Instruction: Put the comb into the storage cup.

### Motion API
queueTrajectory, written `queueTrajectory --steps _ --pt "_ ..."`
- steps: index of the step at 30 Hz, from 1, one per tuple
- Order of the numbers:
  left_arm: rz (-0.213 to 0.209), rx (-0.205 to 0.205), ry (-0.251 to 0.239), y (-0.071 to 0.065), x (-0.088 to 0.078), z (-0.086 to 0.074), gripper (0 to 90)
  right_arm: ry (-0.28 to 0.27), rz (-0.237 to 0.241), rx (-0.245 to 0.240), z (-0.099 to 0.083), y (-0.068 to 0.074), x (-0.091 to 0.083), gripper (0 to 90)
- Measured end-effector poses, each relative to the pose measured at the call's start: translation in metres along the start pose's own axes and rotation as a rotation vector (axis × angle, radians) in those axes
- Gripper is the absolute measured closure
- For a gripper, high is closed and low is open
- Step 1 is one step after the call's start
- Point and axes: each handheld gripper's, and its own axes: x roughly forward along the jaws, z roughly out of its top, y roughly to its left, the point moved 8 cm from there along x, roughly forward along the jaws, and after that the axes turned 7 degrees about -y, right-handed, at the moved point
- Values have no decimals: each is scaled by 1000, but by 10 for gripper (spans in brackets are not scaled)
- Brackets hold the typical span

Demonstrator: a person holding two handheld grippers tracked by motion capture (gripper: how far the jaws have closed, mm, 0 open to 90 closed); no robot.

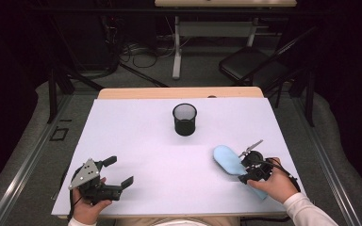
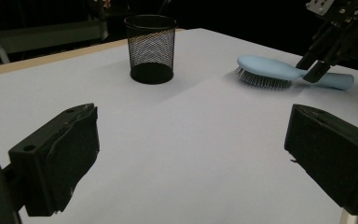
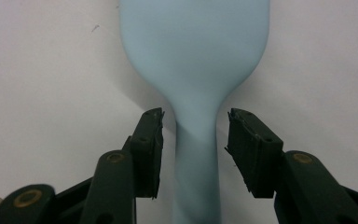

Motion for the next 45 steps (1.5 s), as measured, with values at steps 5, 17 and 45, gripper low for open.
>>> queueTrajectory --steps 5,17,45 --pt "-4 0 -1 0 0 0 33 10 3 10 -2 -1 0 579" --pt "-3 -1 1 0 0 0 33 -83 21 31 -1 1 12 611" --pt "0 -8 6 0 1 -1 34 -28 19 24 -3 0 15 665"
